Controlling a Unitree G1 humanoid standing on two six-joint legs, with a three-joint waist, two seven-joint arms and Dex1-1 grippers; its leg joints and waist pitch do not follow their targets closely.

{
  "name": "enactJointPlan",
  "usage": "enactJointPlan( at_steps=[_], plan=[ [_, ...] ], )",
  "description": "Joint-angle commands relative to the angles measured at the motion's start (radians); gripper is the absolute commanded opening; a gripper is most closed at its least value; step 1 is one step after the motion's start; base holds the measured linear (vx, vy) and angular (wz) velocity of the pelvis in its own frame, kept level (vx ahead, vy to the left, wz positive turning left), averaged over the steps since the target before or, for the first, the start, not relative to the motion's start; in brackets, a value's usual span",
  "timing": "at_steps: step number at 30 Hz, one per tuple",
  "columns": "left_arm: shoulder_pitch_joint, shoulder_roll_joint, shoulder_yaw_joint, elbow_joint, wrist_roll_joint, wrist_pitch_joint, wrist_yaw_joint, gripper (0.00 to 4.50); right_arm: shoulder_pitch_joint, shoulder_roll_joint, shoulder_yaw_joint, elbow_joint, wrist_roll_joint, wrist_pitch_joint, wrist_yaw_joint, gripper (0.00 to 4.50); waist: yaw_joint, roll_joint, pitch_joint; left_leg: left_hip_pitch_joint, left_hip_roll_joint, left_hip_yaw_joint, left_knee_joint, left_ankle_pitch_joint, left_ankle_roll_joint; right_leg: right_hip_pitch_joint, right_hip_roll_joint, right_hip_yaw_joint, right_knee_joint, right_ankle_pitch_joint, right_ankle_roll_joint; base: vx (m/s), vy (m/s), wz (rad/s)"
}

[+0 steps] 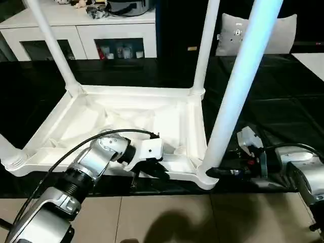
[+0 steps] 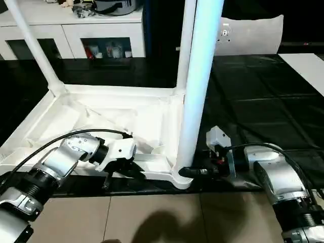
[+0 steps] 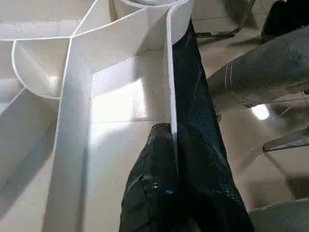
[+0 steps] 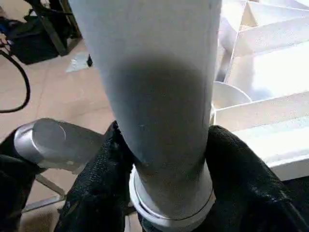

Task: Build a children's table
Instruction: Rotate leg to tighten

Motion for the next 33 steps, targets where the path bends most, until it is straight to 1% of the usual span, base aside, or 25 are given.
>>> enactJointPlan(
  at_steps=[1,2,3,5,6,7,8,10,12,13,14,15,17,18,20,21,23,24,25,26,27,29,30,31,33],
  plan=[
    [-0.024,0.001,-0.021,0.002,0.007,-0.015,-0.033,0.0,-0.011,0.005,0.009,-0.016,0.029,0.012,0.019,1.93,-0.002,-0.025,-0.066,-0.005,0.031,0.003,-0.07,-0.178,0.079,0.058,-0.05,0.053,-0.075,-0.424,-0.119,0.0,0.0,0.0],
    [-0.023,0.0,-0.02,0.003,0.006,-0.013,-0.031,0.0,-0.006,0.007,0.009,-0.02,0.033,0.015,0.019,1.93,-0.002,-0.026,-0.066,-0.005,0.031,0.003,-0.07,-0.18,0.079,0.058,-0.049,0.053,-0.075,-0.424,-0.119,0.0,0.0,0.0],
    [-0.023,-0.002,-0.018,0.004,0.005,-0.009,-0.03,0.0,-0.001,0.009,0.01,-0.026,0.035,0.019,0.018,1.91,-0.002,-0.019,-0.066,-0.005,0.032,0.002,-0.07,-0.185,0.077,0.058,-0.049,0.052,-0.075,-0.424,-0.121,0.0,0.0,0.0],
    [-0.024,-0.008,-0.014,0.01,0.007,0.009,-0.017,0.0,0.018,0.017,0.011,-0.048,0.041,0.027,0.009,1.9,-0.002,-0.021,-0.067,-0.005,0.032,0.003,-0.07,-0.183,0.076,0.059,-0.048,0.053,-0.075,-0.411,-0.121,0.0,0.0,0.0],
    [-0.028,-0.014,-0.01,0.017,0.008,0.022,-0.005,0.0,0.028,0.028,0.006,-0.061,0.047,0.031,-0.006,1.9,0.0,-0.013,-0.067,-0.005,0.031,0.001,-0.07,-0.183,0.076,0.059,-0.049,0.053,-0.073,-0.405,-0.126,0.0,0.0,0.0],
    [-0.034,-0.022,-0.005,0.025,0.009,0.046,0.012,0.0,0.037,0.041,-0.002,-0.071,0.052,0.035,-0.03,1.9,-0.002,-0.012,-0.066,-0.004,0.031,0.002,-0.07,-0.191,0.073,0.058,-0.047,0.052,-0.075,-0.408,-0.126,0.0,0.0,0.0],
    [-0.041,-0.03,0.0,0.034,0.011,0.067,0.026,0.0,0.042,0.055,-0.014,-0.073,0.052,0.038,-0.062,1.9,-0.002,-0.015,-0.065,-0.004,0.029,0.002,-0.071,-0.194,0.072,0.059,-0.046,0.051,-0.078,-0.414,-0.123,0.0,0.0,0.0],
    [-0.054,-0.049,0.017,0.052,0.011,0.108,0.073,0.0,0.048,0.099,-0.033,-0.078,0.05,0.062,-0.147,1.89,-0.005,-0.009,-0.062,0.001,0.026,0.002,-0.072,-0.23,0.059,0.055,-0.046,0.047,-0.086,-0.469,-0.109,0.0,0.0,0.0],
    [-0.056,-0.054,0.021,0.055,0.01,0.116,0.085,0.0,0.048,0.111,-0.034,-0.08,0.05,0.072,-0.166,1.89,-0.008,-0.013,-0.059,0.002,0.023,0.002,-0.073,-0.243,0.051,0.056,-0.045,0.043,-0.091,-0.5,-0.096,0.0,0.0,0.0],
    [-0.06,-0.065,0.031,0.058,0.007,0.132,0.107,0.0,0.051,0.131,-0.034,-0.086,0.041,0.077,-0.205,1.89,-0.012,-0.012,-0.059,0.002,0.02,0.0,-0.073,-0.254,0.044,0.057,-0.046,0.04,-0.097,-0.541,-0.072,0.0,0.0,0.0],
    [-0.06,-0.065,0.032,0.059,0.007,0.132,0.107,0.0,0.051,0.131,-0.034,-0.087,0.041,0.077,-0.205,1.89,-0.016,-0.008,-0.057,0.007,0.02,0.0,-0.073,-0.272,0.04,0.051,-0.044,0.038,-0.103,-0.559,-0.064,0.0,0.0,0.0],
    [-0.062,-0.07,0.037,0.059,0.005,0.14,0.118,0.0,0.053,0.141,-0.034,-0.091,0.037,0.089,-0.228,1.89,-0.017,-0.008,-0.057,0.008,0.019,-0.001,-0.072,-0.279,0.037,0.051,-0.045,0.036,-0.104,-0.564,-0.062,0.0,0.0,0.0],
    [-0.07,-0.102,0.067,0.062,-0.007,0.181,0.179,0.0,0.049,0.204,-0.039,-0.1,0.001,0.157,-0.378,1.89,-0.024,-0.009,-0.056,0.004,0.018,-0.004,-0.075,-0.285,0.03,0.054,-0.043,0.034,-0.104,-0.564,-0.054,0.0,0.0,0.0],
    [-0.07,-0.102,0.067,0.062,-0.007,0.181,0.179,0.0,0.049,0.204,-0.039,-0.1,0.001,0.157,-0.378,1.89,-0.034,-0.01,-0.056,0.001,0.013,-0.005,-0.074,-0.283,0.022,0.055,-0.041,0.031,-0.106,-0.567,-0.047,0.0,0.0,0.0],
    [-0.076,-0.124,0.085,0.066,-0.014,0.195,0.22,0.0,0.034,0.252,-0.054,-0.085,-0.025,0.208,-0.489,1.89,-0.046,-0.011,-0.057,-0.002,0.011,-0.007,-0.074,-0.283,0.024,0.057,-0.042,0.03,-0.107,-0.574,-0.035,0.0,0.0,0.0],
    [-0.079,-0.137,0.097,0.068,-0.019,0.2,0.243,0.0,0.025,0.281,-0.063,-0.074,-0.041,0.229,-0.552,1.89,-0.055,-0.008,-0.056,-0.002,0.009,-0.006,-0.073,-0.282,0.02,0.054,-0.041,0.028,-0.109,-0.571,-0.039,0.0,0.0,0.0],
    [-0.081,-0.15,0.107,0.07,-0.024,0.203,0.264,0.0,0.016,0.309,-0.073,-0.062,-0.056,0.247,-0.611,1.89,-0.067,-0.008,-0.059,-0.009,0.008,-0.01,-0.074,-0.279,0.021,0.061,-0.042,0.025,-0.108,-0.563,-0.034,0.0,0.0,0.0],
    [-0.085,-0.17,0.124,0.076,-0.03,0.208,0.302,0.0,0.007,0.35,-0.09,-0.048,-0.075,0.26,-0.693,1.89,-0.071,-0.007,-0.06,-0.004,0.009,-0.008,-0.073,-0.277,0.023,0.056,-0.042,0.027,-0.109,-0.553,-0.036,0.0,0.0,0.0],
    [-0.088,-0.19,0.14,0.084,-0.033,0.2,0.344,0.0,-0.001,0.397,-0.11,-0.034,-0.089,0.27,-0.786,1.89,-0.077,-0.006,-0.061,-0.005,0.007,-0.008,-0.072,-0.271,0.026,0.057,-0.043,0.026,-0.108,-0.543,-0.043,0.0,0.0,0.0],
    [-0.089,-0.192,0.141,0.086,-0.032,0.197,0.349,0.0,-0.002,0.403,-0.112,-0.033,-0.089,0.272,-0.796,1.89,-0.079,-0.01,-0.063,-0.008,0.008,-0.009,-0.073,-0.256,0.026,0.059,-0.043,0.029,-0.106,-0.526,-0.046,0.0,0.0,0.0],
    [-0.09,-0.213,0.152,0.103,-0.023,0.164,0.398,0.0,-0.008,0.459,-0.136,-0.024,-0.091,0.284,-0.893,1.89,-0.084,-0.008,-0.062,-0.011,0.007,-0.008,-0.073,-0.244,0.028,0.057,-0.043,0.03,-0.104,-0.512,-0.055,0.0,0.0,0.0],
    [-0.088,-0.215,0.15,0.109,-0.014,0.146,0.408,0.0,-0.006,0.474,-0.145,-0.023,-0.082,0.275,-0.909,1.89,-0.085,-0.005,-0.064,-0.008,0.01,-0.009,-0.076,-0.237,0.027,0.058,-0.043,0.032,-0.101,-0.492,-0.061,0.0,0.0,0.0],
    [-0.084,-0.211,0.145,0.113,-0.001,0.12,0.413,0.0,-0.001,0.485,-0.158,-0.03,-0.072,0.266,-0.922,2.58,-0.085,-0.004,-0.065,-0.007,0.012,-0.009,-0.077,-0.238,0.035,0.058,-0.044,0.035,-0.1,-0.471,-0.065,0.0,0.0,0.0],
    [-0.084,-0.21,0.145,0.113,0.0,0.117,0.413,0.0,0.0,0.485,-0.16,-0.031,-0.072,0.266,-0.923,2.58,-0.085,-0.001,-0.066,-0.011,0.014,-0.01,-0.079,-0.232,0.038,0.06,-0.044,0.038,-0.095,-0.441,-0.074,0.0,0.0,0.0],
    [-0.082,-0.198,0.138,0.117,0.012,0.083,0.41,0.0,0.008,0.48,-0.164,-0.045,-0.078,0.261,-0.924,2.65,-0.083,-0.001,-0.067,-0.011,0.018,-0.01,-0.08,-0.215,0.043,0.062,-0.046,0.041,-0.089,-0.4,-0.092,0.0,0.0,0.0]
  ],
)
